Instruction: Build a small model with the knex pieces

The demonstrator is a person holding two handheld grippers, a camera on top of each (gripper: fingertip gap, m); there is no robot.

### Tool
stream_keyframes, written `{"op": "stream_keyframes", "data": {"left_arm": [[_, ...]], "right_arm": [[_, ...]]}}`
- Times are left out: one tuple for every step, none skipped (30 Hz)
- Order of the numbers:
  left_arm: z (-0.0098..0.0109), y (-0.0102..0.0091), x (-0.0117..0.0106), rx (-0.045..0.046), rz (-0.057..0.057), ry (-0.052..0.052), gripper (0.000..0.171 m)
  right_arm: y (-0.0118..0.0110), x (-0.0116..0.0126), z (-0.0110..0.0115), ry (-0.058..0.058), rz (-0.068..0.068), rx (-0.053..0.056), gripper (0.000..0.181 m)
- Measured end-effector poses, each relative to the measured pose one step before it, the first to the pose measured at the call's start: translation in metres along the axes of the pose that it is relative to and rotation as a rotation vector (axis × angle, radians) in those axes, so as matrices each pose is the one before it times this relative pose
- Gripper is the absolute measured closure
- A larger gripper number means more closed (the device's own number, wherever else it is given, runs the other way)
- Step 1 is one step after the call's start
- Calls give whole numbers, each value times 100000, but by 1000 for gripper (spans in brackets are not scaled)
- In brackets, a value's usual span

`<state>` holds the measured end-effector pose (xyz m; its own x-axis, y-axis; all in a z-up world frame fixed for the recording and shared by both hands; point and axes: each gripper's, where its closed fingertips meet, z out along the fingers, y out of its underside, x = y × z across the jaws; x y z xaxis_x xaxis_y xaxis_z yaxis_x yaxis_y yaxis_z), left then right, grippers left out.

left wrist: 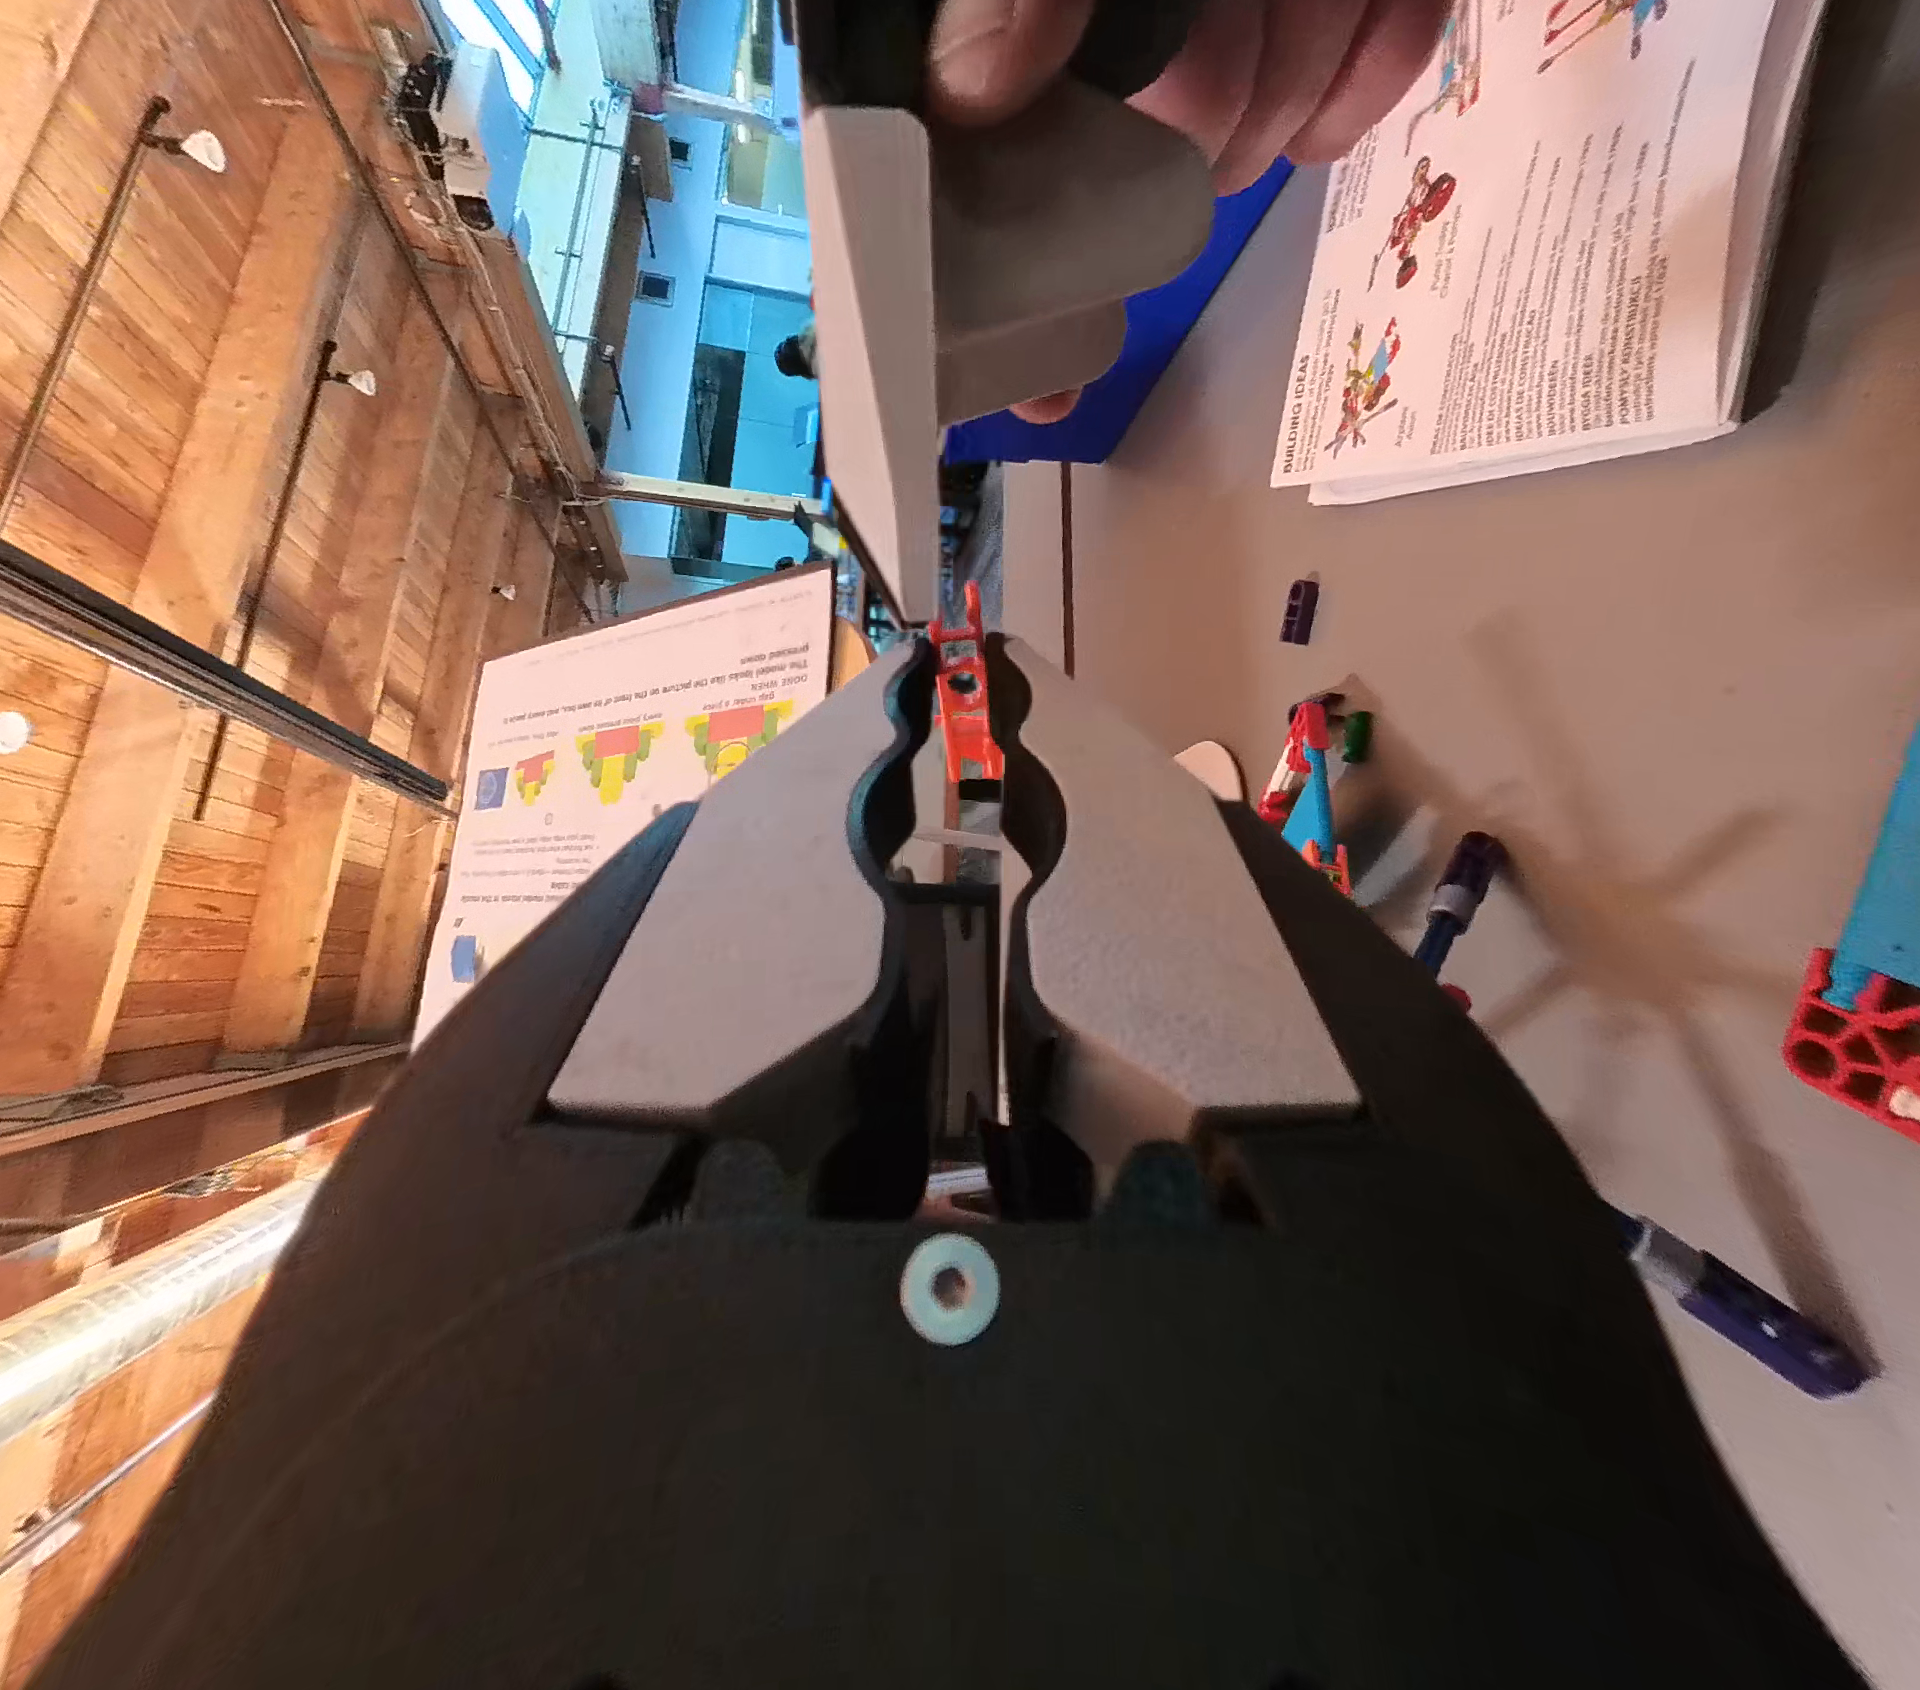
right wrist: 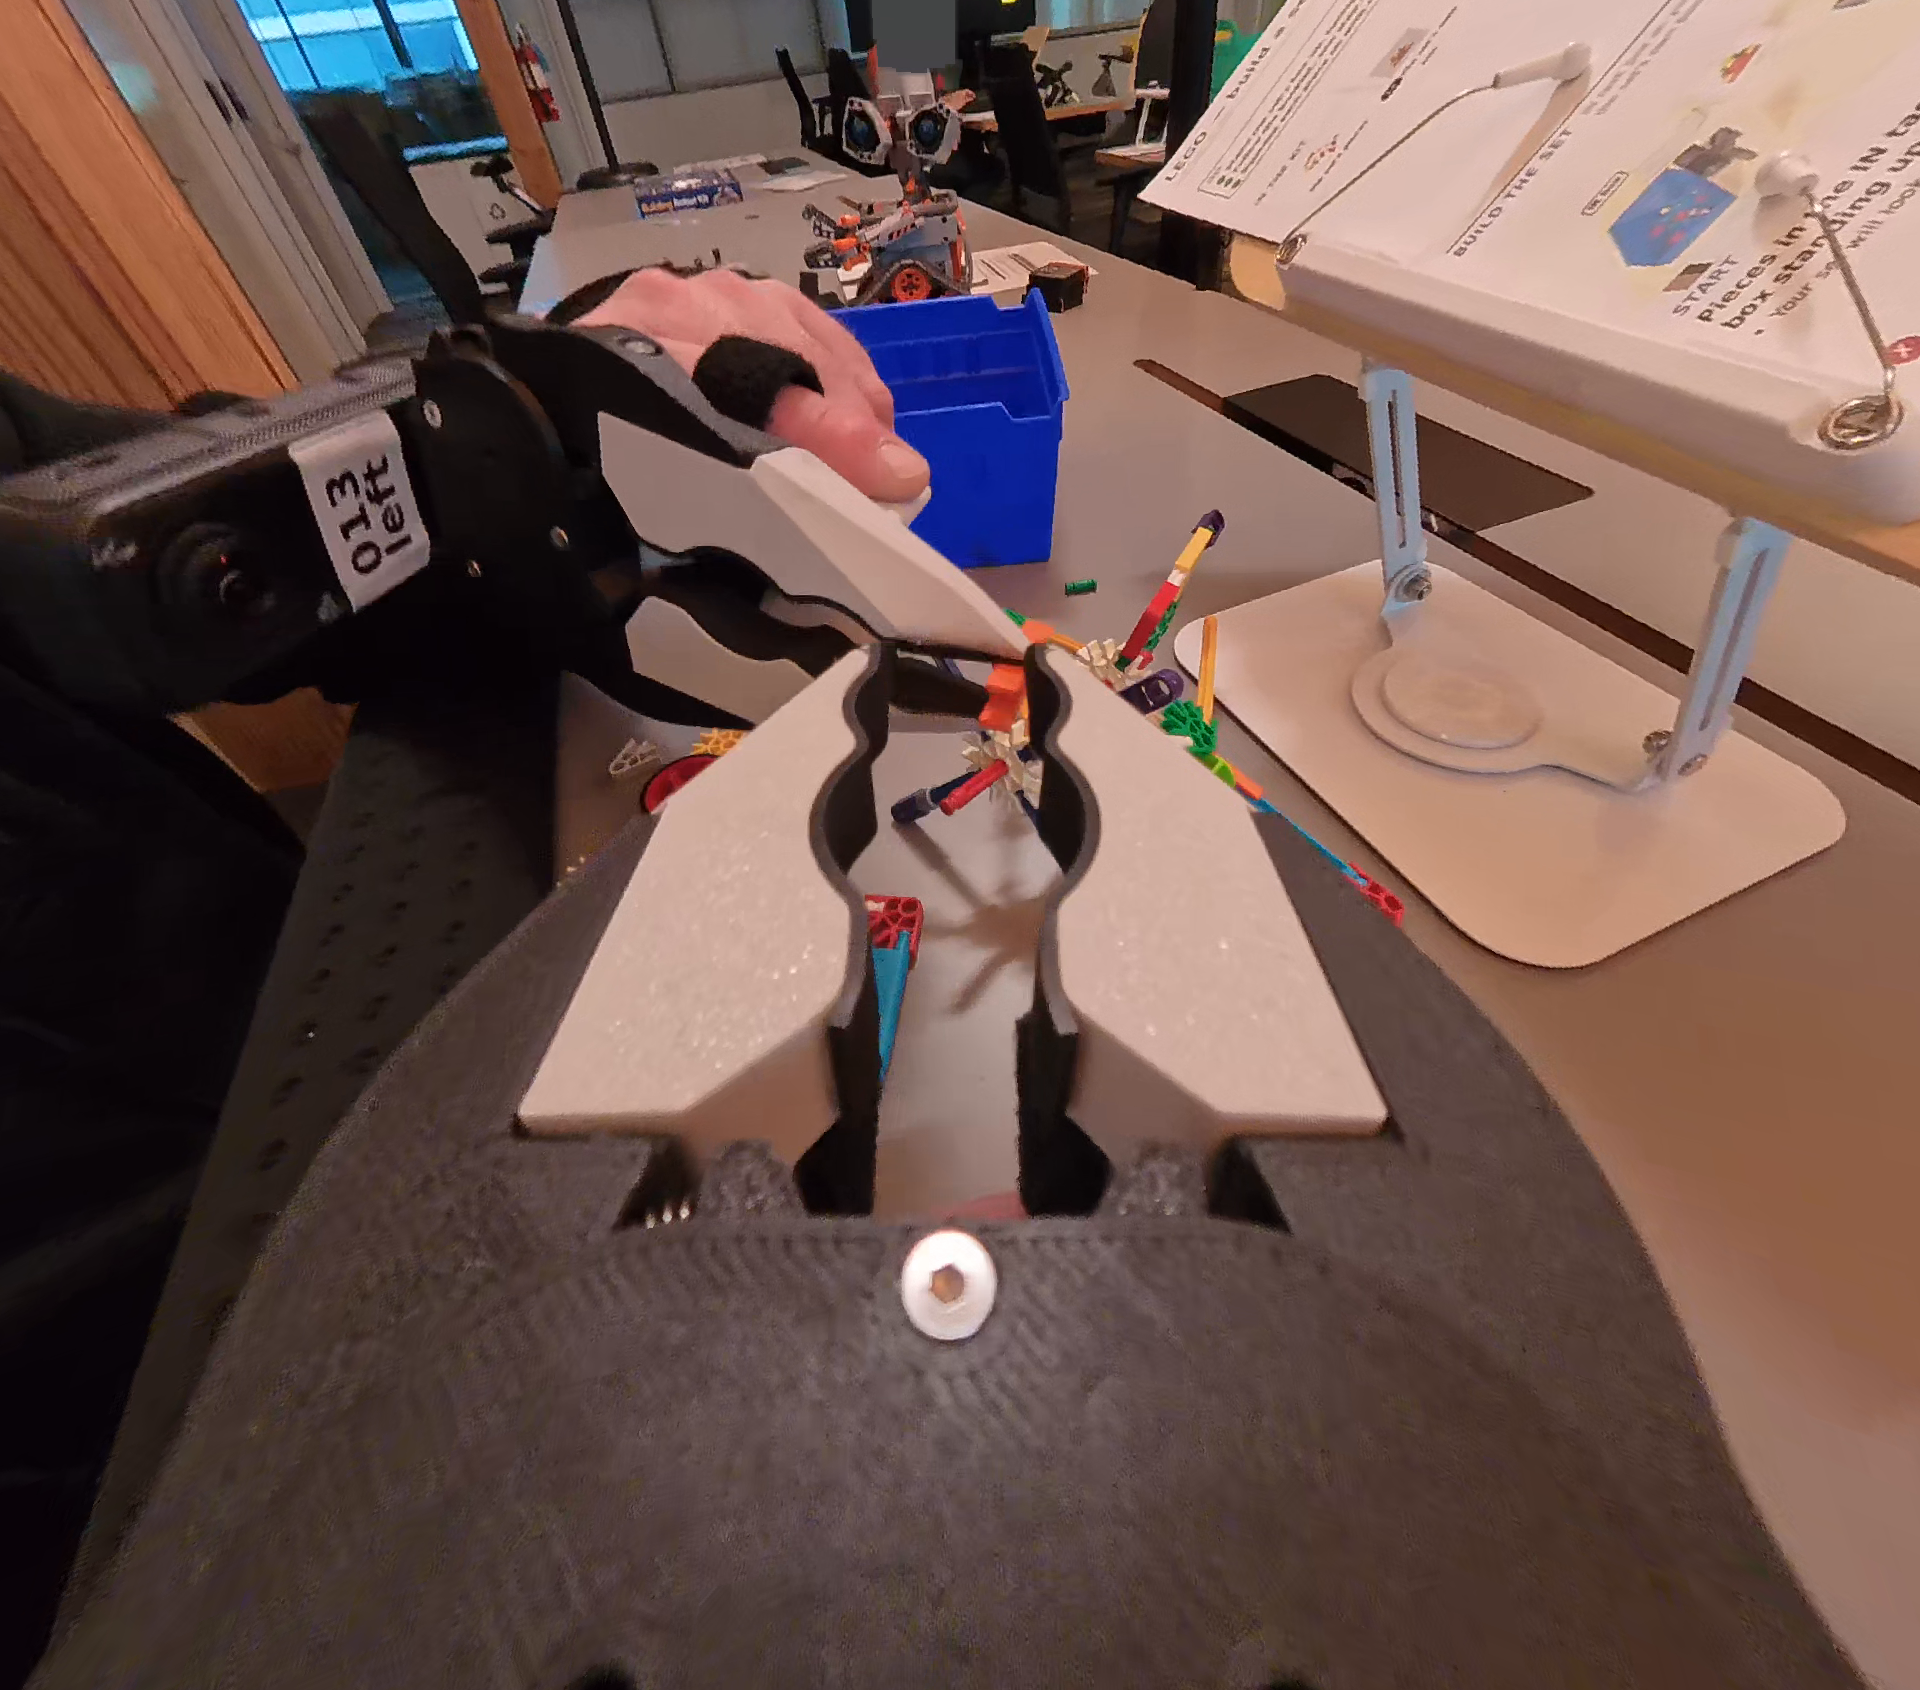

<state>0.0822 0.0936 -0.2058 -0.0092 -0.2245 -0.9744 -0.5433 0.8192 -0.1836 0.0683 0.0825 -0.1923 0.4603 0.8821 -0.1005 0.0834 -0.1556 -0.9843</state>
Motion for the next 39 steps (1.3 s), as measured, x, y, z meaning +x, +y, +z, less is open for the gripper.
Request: {"op": "stream_keyframes", "data": {"left_arm": [[69, -87, 32, 33, 166, -247, 164], [87, 30, 0, -694, 391, -355, 164], [112, 134, -49, -969, 1564, -1154, 164], [88, 59, -76, -591, 1247, -1146, 164], [86, 37, 5, -582, 0, -130, 163], [88, -21, -41, -331, -203, -309, 163], [72, -33, -89, -520, 438, -664, 163], [105, -20, -16, -884, 507, -254, 164], [135, 19, 32, -1303, 123, 288, 164], [221, 57, 2, -1539, -411, 328, 164], [251, -36, -9, -1196, -580, 419, 164], [274, -108, -132, -1037, -195, -369, 164], [319, 44, -118, -2086, 609, -421, 164], [268, 64, -74, -1840, 1459, -464, 164], [183, -47, -140, -906, 1085, -918, 164], [114, -65, -155, -284, 249, -972, 164], [89, 2, -113, -167, 264, -701, 164], [60, 49, -89, 85, 426, -491, 164], [19, 8, -200, 541, -245, -994, 164], [-22, -88, -156, 954, -1390, -375, 164], [1, -73, 71, 311, -933, 874, 164], [23, 7, 30, -234, 901, -204, 165], [73, 69, 26, -379, 1334, -670, 164], [61, 53, 136, 20, -96, 269, 164], [44, -13, 134, 423, -1160, 640, 164], [10, -32, -2, 610, -518, -242, 165], [13, 27, -4, 234, -72, -228, 165], [-10, -24, 49, 464, -656, 331, 164], [-41, -86, -4, 1048, -1317, 111, 164], [-40, -29, -11, 736, -840, -27, 164], [-25, 10, -20, 596, -151, -224, 164], [-59, -33, -10, 1008, -565, -72, 164], [-109, -162, 59, 1972, -1410, 551, 164], [-161, -303, 123, 2913, -1540, 1187, 164], [-205, -374, 129, 3252, -765, 1031, 164], [-238, -417, 7, 3199, 137, 69, 164], [-189, -170, 12, 1422, 558, 120, 164], [-212, -213, -183, 2255, 99, -1057, 164], [-256, -390, -91, 3165, -1504, 63, 165]], "right_arm": [[170, 175, 16, 938, -115, -895, 157], [162, 122, 41, 833, -741, -889, 159], [1, 43, 25, 438, -265, -15, 160], [-40, 57, 8, 478, 38, 65, 160], [21, 29, 17, 217, -38, -341, 160], [13, -29, 1, -56, -58, -248, 157], [-38, -7, -23, 126, -201, 33, 155], [-9, 33, -25, 408, -455, -176, 153], [39, 115, -28, 828, -605, -489, 153], [46, 182, -31, 1127, -361, -403, 152], [43, 230, -28, 1099, -96, -173, 151], [27, 255, -45, 1040, 168, -46, 151], [30, 290, -54, 1031, 870, -91, 151], [5, 266, -108, 787, 1245, -9, 151], [-60, 182, -152, 492, 690, 440, 151], [-127, 113, -221, 358, 86, 719, 153], [-94, 46, -218, -54, 199, 442, 157], [-103, -25, -182, -586, 229, 689, 163], [-175, -45, -129, -525, -80, 1355, 179], [-82, -53, -9, -561, 184, 698, 181], [33, -89, 96, -692, 243, -69, 181], [45, -43, 118, -254, 37, -6, 181], [57, 53, 76, 224, 140, -239, 181], [111, 81, 36, 322, -111, -610, 181], [108, 52, -8, 64, -269, -532, 181], [26, 18, -40, -78, -14, -14, 181], [3, 63, -37, 213, 21, -5, 181], [58, 120, -69, 674, -393, -445, 181], [9, 137, -133, 655, -529, -224, 179], [-145, 139, -205, 437, 104, 793, 176], [-216, 209, -224, 549, 949, 1355, 174], [-112, 245, -203, 511, 1070, 920, 170], [10, 215, -160, 204, 576, 308, 165], [44, 159, -104, -176, 522, 290, 161], [60, 94, -7, -694, 1140, 474, 158], [108, 23, 86, -1169, 1382, 198, 155], [48, -35, 48, -1512, 1058, 396, 151], [-99, -67, -70, -1633, 851, 1089, 148], [-144, -38, -154, -1604, 722, 1137, 144]]}}
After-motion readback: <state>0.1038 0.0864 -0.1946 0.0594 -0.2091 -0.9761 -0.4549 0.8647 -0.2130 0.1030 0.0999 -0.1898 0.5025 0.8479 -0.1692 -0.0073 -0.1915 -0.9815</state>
